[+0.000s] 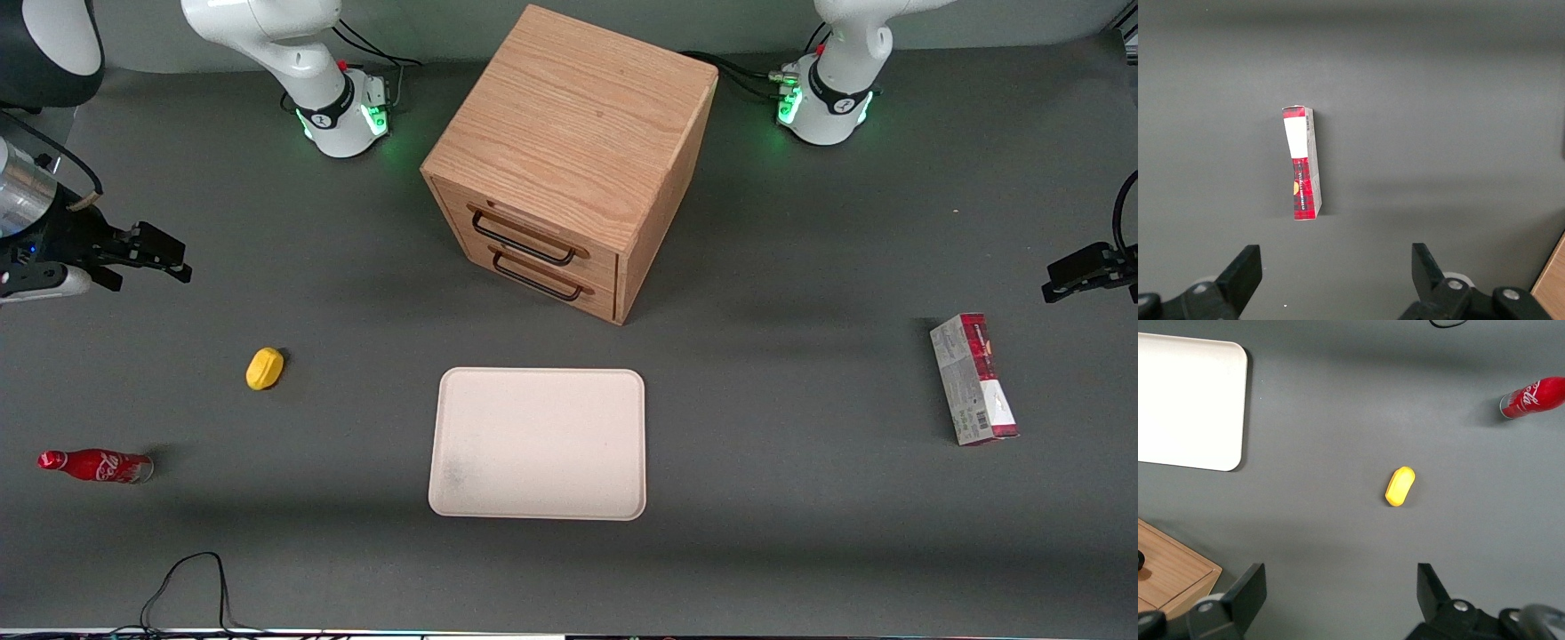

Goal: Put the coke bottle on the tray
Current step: 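Move the right gripper toward the red Coca-Cola bottle lying on the table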

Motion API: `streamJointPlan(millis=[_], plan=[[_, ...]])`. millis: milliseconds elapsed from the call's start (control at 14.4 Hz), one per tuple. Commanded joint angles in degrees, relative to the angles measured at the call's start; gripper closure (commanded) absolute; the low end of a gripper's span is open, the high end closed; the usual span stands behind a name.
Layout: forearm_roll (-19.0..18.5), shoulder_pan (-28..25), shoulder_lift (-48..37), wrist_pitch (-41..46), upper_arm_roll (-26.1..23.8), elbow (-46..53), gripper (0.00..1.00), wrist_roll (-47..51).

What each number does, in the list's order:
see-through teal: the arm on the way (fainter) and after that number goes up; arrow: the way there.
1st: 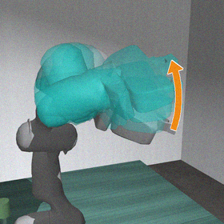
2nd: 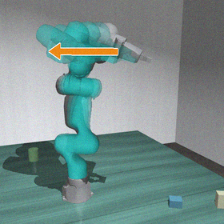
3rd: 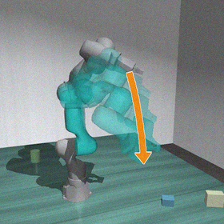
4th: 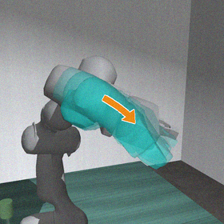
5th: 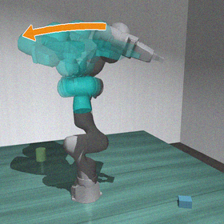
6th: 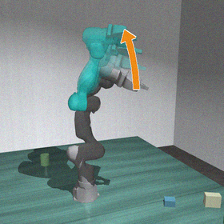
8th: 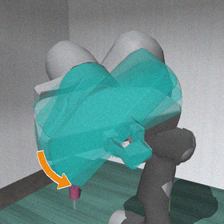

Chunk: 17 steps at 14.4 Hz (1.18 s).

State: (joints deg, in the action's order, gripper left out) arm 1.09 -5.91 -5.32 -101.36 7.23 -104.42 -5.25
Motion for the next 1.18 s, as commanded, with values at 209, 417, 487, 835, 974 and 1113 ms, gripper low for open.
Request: streamJointPlan(millis=[209, 417, 487, 835, 974, 1113], plan=[[-0.7, 0.0, -0.6, 1.8, -0.1, 0.1, 0.00, 1.5], [-0.8, 0.6, 0.1, 4.8, -0.6, 1.2, 0.00, 2.1], [-0.8, 1.4, 1.4, 5.5, -0.5, 3.9, 0.00, 2.0], [-0.6, 7.3, 18.3, 13.6, -0.3, 27.1, 0.00, 0.9], [-1.0, 9.5, 24.4, 13.0, -0.3, 32.2, 0.01, -2.8], [-1.2, 12.4, 30.0, 11.7, 0.2, 36.8, 0.01, -9.8]])
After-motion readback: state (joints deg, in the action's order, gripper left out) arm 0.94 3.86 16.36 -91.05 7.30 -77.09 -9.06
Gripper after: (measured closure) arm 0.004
